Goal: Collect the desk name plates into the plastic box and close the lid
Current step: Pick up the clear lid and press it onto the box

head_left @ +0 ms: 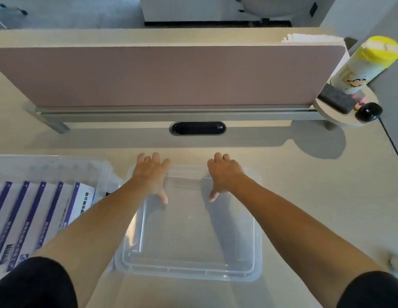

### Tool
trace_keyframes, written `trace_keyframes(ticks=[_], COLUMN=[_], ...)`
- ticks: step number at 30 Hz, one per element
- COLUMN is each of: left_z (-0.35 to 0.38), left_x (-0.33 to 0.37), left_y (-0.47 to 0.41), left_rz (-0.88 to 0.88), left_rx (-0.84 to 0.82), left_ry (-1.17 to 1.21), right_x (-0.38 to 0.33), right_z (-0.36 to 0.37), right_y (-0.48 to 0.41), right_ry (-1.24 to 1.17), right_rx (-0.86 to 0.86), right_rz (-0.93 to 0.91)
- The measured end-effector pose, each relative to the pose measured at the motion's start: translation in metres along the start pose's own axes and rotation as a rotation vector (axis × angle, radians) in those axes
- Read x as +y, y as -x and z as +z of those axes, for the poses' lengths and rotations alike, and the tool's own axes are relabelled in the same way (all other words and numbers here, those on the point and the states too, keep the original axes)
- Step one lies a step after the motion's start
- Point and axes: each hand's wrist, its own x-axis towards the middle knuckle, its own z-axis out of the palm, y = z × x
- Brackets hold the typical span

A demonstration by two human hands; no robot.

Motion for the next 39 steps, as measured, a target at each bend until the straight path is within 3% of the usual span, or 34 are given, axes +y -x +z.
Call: trace_keyframes(ticks=[3, 7, 14, 25, 30, 39], left_z=[-0.036, -0.079, -0.082, 0.033, 0.076, 0.071], left_x=[-0.008, -0.019, -0.017, 0.003, 0.024, 0.06], left_y=[0.017, 0.061, 0.165, 0.253, 0.268, 0.279], left_rz=[0.018, 0.046, 0.195, 0.461, 0.471, 0.3], left_rx=[0.088, 0.348, 0.631, 0.246, 0.141, 0.273], left_ry=[0.14, 0.236, 0.245, 0.562, 0.5, 0.387], right_x=[0.005, 0.0, -0.046, -0.137, -0.147, -0.112], right_z=[-0.029, -0.073, -0.079, 0.042, 0.082, 0.097], right_y=[0.029, 0.087, 0.217, 0.316, 0.332, 0.324], right_ry=[0.072, 0.084, 0.007, -0.2, -0.29, -0.387], right_rx=[0.089, 0.281, 0.508, 0.365, 0.184, 0.212], right_rz=[0.06, 0.166, 0.24, 0.321, 0.244, 0.24])
